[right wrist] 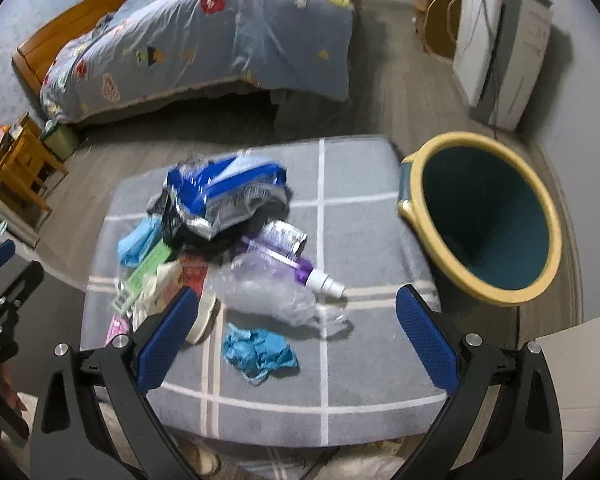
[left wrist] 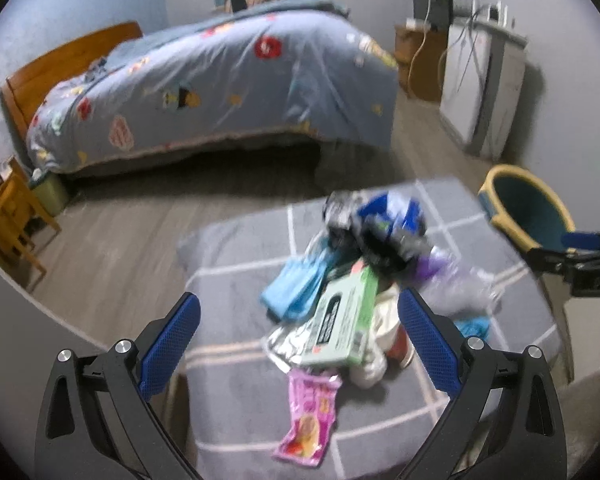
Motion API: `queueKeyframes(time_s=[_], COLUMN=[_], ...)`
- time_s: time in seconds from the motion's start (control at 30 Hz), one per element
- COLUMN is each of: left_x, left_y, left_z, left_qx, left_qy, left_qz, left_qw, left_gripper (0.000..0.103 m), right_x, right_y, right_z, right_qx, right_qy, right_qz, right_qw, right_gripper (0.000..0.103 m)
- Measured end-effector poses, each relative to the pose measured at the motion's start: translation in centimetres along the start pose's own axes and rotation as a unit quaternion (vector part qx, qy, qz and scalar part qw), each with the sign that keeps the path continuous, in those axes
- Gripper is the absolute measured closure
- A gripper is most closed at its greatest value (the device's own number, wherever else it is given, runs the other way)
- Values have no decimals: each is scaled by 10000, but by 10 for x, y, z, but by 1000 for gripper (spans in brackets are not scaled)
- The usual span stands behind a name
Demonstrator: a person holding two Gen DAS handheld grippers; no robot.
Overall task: Collect trash
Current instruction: 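Grasp the blue glove with the right tool while the left tool grasps the pink wrapper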
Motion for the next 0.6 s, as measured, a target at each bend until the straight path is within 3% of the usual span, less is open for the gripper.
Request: queueKeyframes(time_s=[0.07, 0.13, 0.2, 0.33, 0.4, 0.47, 0.53, 0.6], left_x=[-1, -1, 2, 3, 2, 4, 4, -4], left_y=[5, 9, 14, 28, 42, 51, 55, 58], left_z=[-10, -20, -33, -59, -78, -93, -98, -104], left_qx=[-72, -109, -124, -113, -290, -464, -547, -620], left_qy=[-16, 65, 136, -180, -306, -134, 54, -65], left_qz=[-107, -81, -131, -12, 22, 26, 46, -6], left_qw=[9999, 9999, 9997, 9998, 9991, 9988, 9985, 9981], left_gripper=[5, 5, 5, 5, 5, 5, 5, 5], right_x=[1, -1, 2, -5, -12, -18, -20, -21], right_y=[4, 9, 13, 25, 31, 37, 44, 56], right_z=[-3, -6, -9, -19, -25, -33, -42, -54], right_qx=[-55, -133, -154, -122, -98, 3, -46, -219], right_qy=[-20, 100, 293, 440, 314, 184, 208, 340], right_qz=[-116, 116, 88, -94, -208, -362, -336, -269], right_qw=[9999, 9998, 9994, 9989, 9992, 9992, 9992, 9988], right_gripper=[6, 6, 6, 6, 6, 6, 6, 6])
Point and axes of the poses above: each gripper's, at about its wrist camera, not at the fingertips, and y roughly the way its jaws point, x to its right, z to its top, the point moved 9 cm from there along y, roughly the way its jaws point, and after that the axes turned 1 degree about -z, right-handed, at the moved point
